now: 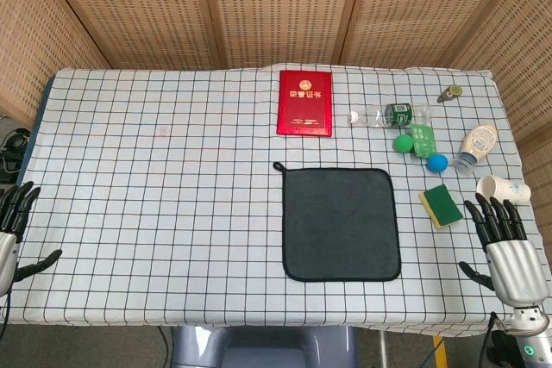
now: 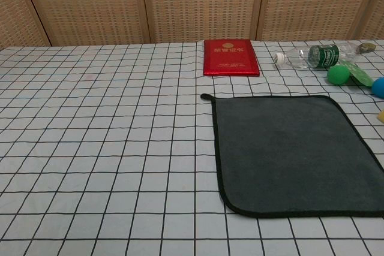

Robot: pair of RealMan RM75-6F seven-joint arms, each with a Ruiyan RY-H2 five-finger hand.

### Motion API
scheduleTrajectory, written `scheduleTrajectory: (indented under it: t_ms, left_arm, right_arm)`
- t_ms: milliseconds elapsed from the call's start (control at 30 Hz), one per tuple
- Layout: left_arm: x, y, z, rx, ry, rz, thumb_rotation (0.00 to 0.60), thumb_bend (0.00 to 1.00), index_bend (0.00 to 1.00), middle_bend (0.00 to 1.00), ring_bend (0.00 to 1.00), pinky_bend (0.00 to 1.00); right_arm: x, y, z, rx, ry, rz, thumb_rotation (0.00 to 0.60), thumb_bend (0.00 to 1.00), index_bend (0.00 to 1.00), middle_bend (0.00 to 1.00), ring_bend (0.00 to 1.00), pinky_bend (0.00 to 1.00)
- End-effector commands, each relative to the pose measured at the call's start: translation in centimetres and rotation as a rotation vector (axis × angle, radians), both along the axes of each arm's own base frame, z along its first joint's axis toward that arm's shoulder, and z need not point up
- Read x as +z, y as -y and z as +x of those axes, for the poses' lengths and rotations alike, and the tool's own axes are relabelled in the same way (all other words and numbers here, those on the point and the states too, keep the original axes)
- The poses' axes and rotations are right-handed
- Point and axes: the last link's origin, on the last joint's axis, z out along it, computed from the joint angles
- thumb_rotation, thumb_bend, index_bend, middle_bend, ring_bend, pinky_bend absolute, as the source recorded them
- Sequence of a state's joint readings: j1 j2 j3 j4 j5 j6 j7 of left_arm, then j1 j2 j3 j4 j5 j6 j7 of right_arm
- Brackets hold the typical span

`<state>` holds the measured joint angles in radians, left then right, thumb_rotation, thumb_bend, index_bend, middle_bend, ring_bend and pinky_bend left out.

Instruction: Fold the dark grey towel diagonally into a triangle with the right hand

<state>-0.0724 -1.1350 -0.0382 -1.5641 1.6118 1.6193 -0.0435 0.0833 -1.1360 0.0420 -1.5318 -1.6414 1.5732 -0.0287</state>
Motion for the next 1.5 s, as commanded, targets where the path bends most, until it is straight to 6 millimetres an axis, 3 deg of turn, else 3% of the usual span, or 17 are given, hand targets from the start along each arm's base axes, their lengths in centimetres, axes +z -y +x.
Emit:
scheduleTrajectory:
  t_ms: [33, 267, 567, 767, 1067, 1500]
  left_arm:
    - [0.0, 0.0, 0.0, 0.002, -0.004, 0.001, 0.6, 0.0, 0.0, 0.0, 0.0, 0.0]
    - [-0.1, 0.1, 0.1, 0.014, -0.019, -0.01, 0.6, 0.0, 0.0, 0.0, 0.0, 0.0]
    - [-0.1, -0.2, 0.5, 0.04, -0.029, -0.028, 0.6, 0.0, 0.0, 0.0, 0.0, 0.0]
    - [-0.3, -0.4, 0.4, 0.063, -0.037, -0.054, 0.6, 0.0, 0.0, 0.0, 0.0, 0.0]
    - [-0.3, -0.6, 0.2, 0.08, -0.038, -0.064, 0.6, 0.0, 0.0, 0.0, 0.0, 0.0]
    - [-0.5, -0.8, 0.1, 0.089, -0.042, -0.076, 0.6, 0.0, 0.0, 0.0, 0.0, 0.0]
  right_arm:
    - [-0.1, 0.0, 0.0, -0.004, -0.002, 0.01, 0.6, 0.0, 0.05, 0.0, 0.0, 0.0]
    - [-1.3, -0.1, -0.4, -0.027, 0.004, 0.122, 0.6, 0.0, 0.07, 0.0, 0.0, 0.0]
    - [-7.6, 0.4, -1.5, 0.038, -0.009, 0.422, 0.6, 0.0, 0.23, 0.0, 0.0, 0.0]
    - [-10.1, 0.7, -1.8, 0.059, -0.008, 0.498, 0.6, 0.05, 0.29, 0.0, 0.0, 0.0]
    - [-12.4, 1.4, -1.7, 0.099, -0.023, 0.499, 0.6, 0.2, 0.39, 0.0, 0.0, 0.0]
    - [-13.1, 2.8, -1.7, 0.115, -0.06, 0.468, 0.6, 0.26, 0.42, 0.0, 0.0, 0.0]
